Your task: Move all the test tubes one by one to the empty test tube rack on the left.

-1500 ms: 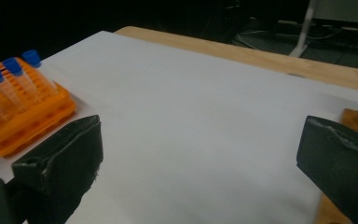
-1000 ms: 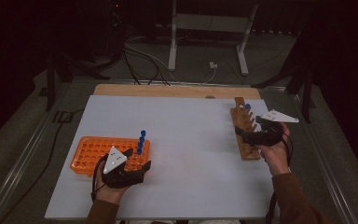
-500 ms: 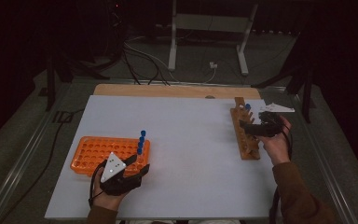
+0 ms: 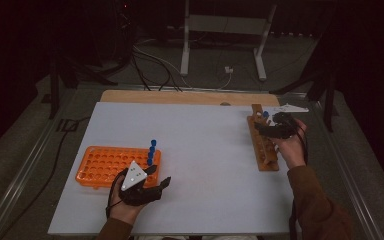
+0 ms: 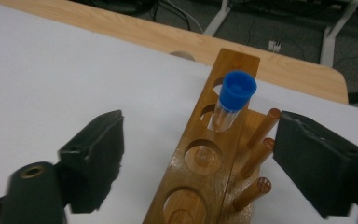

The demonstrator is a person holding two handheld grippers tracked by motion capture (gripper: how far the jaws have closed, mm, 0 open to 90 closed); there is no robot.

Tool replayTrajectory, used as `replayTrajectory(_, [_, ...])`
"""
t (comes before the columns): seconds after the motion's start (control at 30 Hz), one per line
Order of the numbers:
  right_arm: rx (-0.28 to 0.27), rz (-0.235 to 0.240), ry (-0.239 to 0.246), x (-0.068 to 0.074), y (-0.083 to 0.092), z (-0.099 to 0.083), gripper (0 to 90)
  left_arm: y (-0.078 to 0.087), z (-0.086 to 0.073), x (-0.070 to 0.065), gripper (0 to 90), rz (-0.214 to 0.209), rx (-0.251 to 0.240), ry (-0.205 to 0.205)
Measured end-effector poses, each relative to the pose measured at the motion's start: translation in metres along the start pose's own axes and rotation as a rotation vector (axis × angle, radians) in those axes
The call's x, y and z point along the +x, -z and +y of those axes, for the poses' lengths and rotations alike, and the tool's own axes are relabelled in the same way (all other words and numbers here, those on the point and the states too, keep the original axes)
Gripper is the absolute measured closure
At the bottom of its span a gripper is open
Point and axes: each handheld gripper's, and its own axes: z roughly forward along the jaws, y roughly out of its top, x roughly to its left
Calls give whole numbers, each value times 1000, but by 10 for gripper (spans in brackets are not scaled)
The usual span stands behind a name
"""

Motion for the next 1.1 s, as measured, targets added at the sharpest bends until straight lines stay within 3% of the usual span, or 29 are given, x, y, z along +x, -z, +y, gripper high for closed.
replayTrajectory(0.43, [-8, -58, -2, -7, -16, 0, 715, -10, 1, -8, 195, -16, 9, -27])
replayTrajectory(0.53, [-8, -57, -24, -11, -18, 1, 741, -12, 0, -10, 184, -19, 17, -29])
replayTrajectory(1.1, [-3, -49, -17, -7, -28, 8, 771, -14, -1, -13, 168, -29, 20, -35])
